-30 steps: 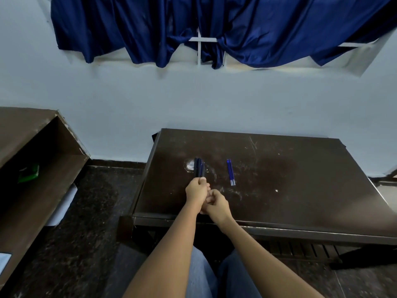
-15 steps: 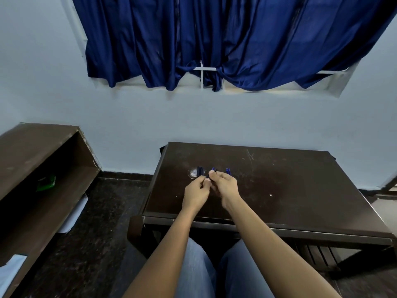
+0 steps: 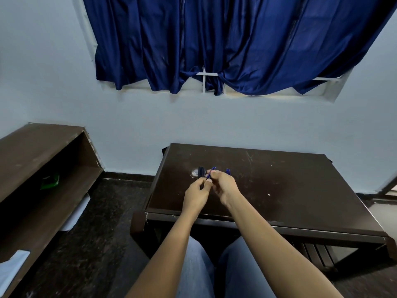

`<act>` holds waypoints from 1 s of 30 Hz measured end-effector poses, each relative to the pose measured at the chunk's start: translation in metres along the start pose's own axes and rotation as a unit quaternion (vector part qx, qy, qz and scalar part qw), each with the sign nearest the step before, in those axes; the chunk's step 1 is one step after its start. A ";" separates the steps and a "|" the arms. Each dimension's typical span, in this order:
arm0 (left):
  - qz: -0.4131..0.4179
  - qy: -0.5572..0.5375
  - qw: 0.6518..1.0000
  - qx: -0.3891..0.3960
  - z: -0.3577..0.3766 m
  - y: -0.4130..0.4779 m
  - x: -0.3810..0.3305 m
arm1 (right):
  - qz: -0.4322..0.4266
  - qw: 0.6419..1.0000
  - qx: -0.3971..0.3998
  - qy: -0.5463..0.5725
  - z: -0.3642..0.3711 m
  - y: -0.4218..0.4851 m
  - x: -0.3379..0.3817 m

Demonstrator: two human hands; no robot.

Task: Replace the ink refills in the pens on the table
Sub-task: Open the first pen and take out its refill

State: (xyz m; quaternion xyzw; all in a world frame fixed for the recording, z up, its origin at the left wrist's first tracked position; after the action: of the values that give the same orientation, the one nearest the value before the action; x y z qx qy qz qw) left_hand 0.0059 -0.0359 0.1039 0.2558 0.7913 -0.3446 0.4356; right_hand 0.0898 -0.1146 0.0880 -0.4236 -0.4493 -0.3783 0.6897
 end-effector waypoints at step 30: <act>-0.206 -0.120 0.971 0.025 0.011 0.082 0.076 | 0.019 0.940 -0.056 -0.335 -0.040 0.124 -0.068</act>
State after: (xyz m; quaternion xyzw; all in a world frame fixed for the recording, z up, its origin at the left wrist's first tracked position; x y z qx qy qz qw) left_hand 0.0320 0.0158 0.0078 0.0545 0.7598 -0.4751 0.4404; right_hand 0.1928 -0.0982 -0.0155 -0.5722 -0.6243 -0.2257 0.4815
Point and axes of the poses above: each hand's wrist, its own y-axis towards the middle knuckle, its own z-axis out of the palm, x = y × z, the point moved 9 cm from there along y, towards the middle knuckle, and after that the axes turned 13 degrees about -z, right-handed, at the moved point
